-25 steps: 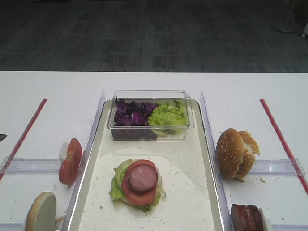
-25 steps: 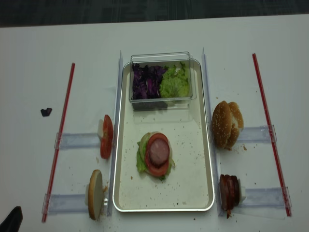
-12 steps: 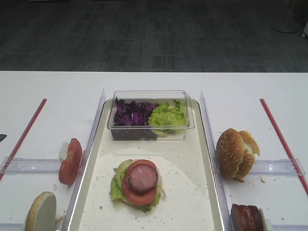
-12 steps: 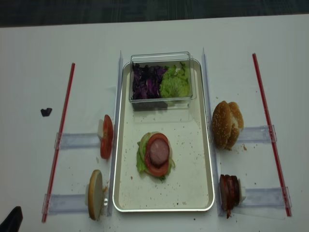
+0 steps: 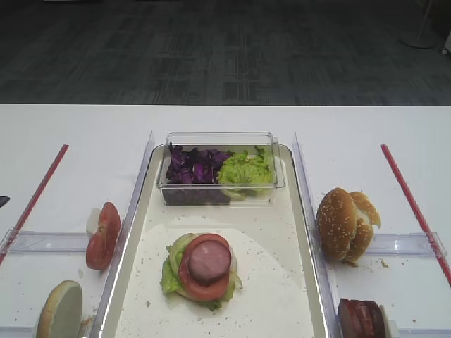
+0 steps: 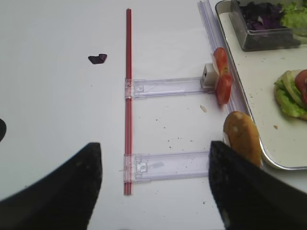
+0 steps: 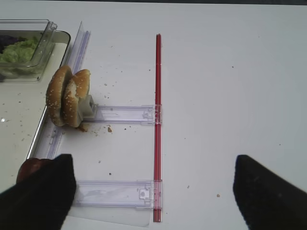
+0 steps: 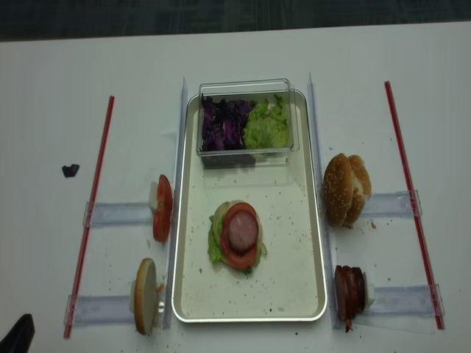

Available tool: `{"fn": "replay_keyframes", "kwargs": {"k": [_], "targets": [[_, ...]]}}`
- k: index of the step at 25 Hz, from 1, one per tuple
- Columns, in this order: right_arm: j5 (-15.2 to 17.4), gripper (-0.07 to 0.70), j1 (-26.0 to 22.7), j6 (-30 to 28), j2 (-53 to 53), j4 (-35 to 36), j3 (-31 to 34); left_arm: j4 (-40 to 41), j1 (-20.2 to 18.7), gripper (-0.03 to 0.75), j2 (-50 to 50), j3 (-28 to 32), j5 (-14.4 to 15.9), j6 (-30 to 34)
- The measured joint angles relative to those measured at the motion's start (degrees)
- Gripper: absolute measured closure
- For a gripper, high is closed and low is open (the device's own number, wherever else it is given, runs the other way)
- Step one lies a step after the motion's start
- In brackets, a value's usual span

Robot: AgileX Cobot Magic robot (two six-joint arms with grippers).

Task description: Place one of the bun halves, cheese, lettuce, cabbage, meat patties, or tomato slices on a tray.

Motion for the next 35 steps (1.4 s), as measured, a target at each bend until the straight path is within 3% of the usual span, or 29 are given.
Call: {"fn": "replay_keyframes", "kwargs": {"k": [35], "targets": [[0.00, -0.046, 0.00, 0.00, 0.00, 0.00, 0.00, 0.00, 0.00, 0.276, 0.00, 0.00, 0.00, 0.00]]}}
